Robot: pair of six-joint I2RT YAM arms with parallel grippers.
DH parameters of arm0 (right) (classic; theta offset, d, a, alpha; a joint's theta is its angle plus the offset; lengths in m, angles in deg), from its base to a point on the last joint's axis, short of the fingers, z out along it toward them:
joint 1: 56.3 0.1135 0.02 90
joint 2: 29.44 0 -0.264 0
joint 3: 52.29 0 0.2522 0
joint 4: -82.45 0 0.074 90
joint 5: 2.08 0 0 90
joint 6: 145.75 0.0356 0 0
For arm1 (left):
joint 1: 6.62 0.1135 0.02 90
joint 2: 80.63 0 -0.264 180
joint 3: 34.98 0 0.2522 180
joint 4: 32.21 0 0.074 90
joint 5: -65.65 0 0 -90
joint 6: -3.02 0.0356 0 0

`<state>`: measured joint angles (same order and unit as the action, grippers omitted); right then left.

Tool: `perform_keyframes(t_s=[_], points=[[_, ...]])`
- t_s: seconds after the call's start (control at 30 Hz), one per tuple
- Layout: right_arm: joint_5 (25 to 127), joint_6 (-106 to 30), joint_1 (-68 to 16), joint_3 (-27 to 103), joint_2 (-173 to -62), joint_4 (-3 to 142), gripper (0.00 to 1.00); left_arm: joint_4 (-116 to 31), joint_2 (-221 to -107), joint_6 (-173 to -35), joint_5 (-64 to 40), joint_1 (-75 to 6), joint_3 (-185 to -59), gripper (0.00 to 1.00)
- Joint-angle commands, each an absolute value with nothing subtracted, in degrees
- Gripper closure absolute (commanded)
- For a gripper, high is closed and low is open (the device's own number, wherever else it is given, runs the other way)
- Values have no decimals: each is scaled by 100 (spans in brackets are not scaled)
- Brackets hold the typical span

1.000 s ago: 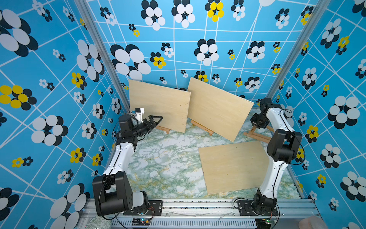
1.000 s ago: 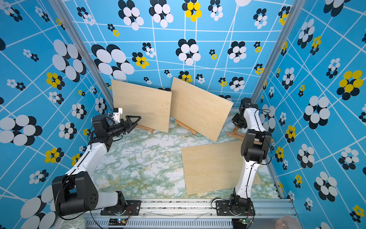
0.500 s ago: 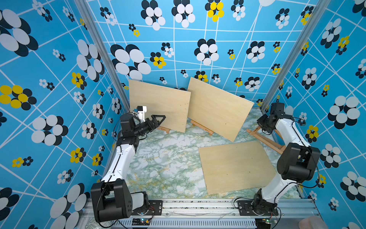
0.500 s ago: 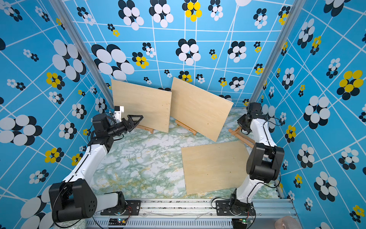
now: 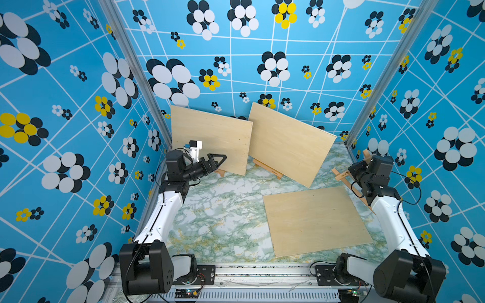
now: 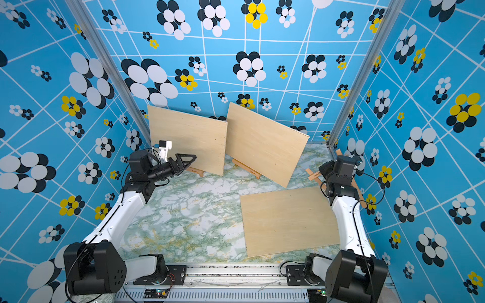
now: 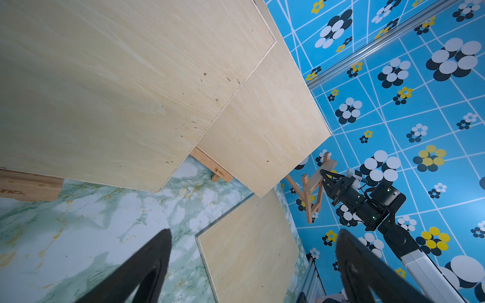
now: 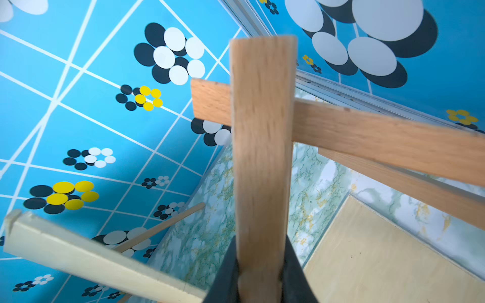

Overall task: Assemble the easel
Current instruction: Pick up the easel at the center of the board, then place the easel at the center of the board.

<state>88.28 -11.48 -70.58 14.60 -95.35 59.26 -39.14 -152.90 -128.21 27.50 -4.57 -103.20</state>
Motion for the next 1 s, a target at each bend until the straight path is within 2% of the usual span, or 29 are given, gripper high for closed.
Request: perform_keyframes(t_s=[0.0,0.23,0.4,0.73,0.97], points=[[8784,-1181,-7038,1314,-8943,6487,100,-4079,-15031,-12581,2697,-593,-10526,1],[8680,-1158,-6857,1244,-8030,5710,100,-4214,-14800,-12526,2600,-840,-10489,0],[8261,-1194,-6492,1305,-7786,5216,100,-4497,-14594,-12362,2459,-1097,-10555,0],[8041,-1513,-5013,1611,-7537,4028,100,-5221,-14160,-12052,2222,-1403,-10687,2],[7877,-1682,-3389,2044,-8457,3297,100,-5685,-13937,-12031,2023,-1571,-10741,2]])
